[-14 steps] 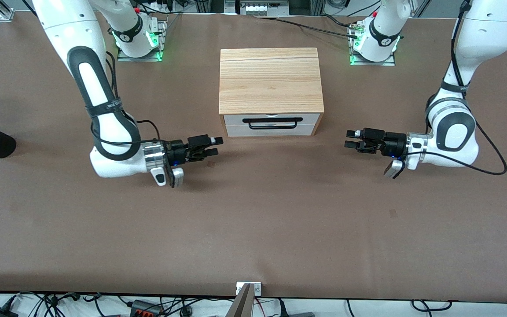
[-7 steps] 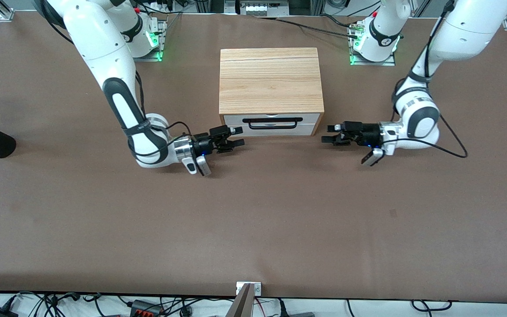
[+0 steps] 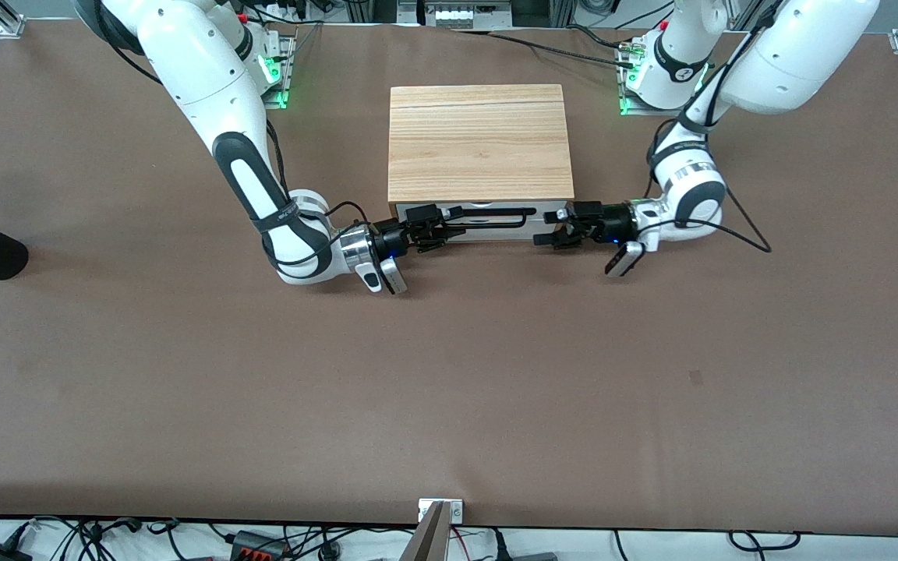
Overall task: Pull top drawer with both arms simultaneously
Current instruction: 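Move both grippers onto the black drawer handle from either end, then close both grippers on the black handle ends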
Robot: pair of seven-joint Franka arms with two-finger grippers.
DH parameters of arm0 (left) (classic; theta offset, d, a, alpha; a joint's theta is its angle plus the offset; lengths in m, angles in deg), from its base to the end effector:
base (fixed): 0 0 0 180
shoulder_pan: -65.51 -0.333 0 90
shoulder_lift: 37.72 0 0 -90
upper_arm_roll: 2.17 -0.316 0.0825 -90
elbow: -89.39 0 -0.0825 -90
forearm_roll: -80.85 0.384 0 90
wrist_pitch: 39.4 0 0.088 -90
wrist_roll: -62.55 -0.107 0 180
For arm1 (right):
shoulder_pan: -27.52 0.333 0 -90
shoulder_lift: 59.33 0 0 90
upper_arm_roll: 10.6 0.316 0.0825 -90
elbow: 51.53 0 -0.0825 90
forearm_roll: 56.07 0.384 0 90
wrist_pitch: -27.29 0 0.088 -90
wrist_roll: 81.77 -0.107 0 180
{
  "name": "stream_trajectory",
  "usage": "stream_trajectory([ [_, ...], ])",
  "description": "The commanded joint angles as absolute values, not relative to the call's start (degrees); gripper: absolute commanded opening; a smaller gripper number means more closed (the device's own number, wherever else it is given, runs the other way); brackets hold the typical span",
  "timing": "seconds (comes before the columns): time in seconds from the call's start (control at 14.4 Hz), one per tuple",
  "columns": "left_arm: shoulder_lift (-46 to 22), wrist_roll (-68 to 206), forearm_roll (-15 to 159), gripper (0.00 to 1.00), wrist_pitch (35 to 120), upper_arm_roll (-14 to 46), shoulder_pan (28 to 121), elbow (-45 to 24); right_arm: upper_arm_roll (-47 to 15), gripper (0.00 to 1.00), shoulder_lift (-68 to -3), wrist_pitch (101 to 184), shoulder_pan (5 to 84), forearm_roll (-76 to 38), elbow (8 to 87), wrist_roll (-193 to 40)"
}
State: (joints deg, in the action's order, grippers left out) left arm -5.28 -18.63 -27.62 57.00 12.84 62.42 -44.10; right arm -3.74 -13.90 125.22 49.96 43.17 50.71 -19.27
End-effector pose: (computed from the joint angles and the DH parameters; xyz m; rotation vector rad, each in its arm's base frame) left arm 0.4429 -0.1972 0.1361 1.4654 0.0922 0.1789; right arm 0.5067 0.3834 0.1484 -1.5000 -0.2482 0.1629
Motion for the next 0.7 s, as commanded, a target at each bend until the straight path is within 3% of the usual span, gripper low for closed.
stream_trajectory([
  [0.0,-4.0,-21.3,-30.7,0.94,57.1,13.9,61.9,-44.1,-3.7,0.54,-14.6,125.6,49.7,43.8,51.3,-18.4],
  [0.63,-4.0,-21.5,-33.0,0.56,57.0,16.4,61.7,-44.2,-3.8,0.44,-13.9,126.6,50.1,42.5,51.0,-18.6],
])
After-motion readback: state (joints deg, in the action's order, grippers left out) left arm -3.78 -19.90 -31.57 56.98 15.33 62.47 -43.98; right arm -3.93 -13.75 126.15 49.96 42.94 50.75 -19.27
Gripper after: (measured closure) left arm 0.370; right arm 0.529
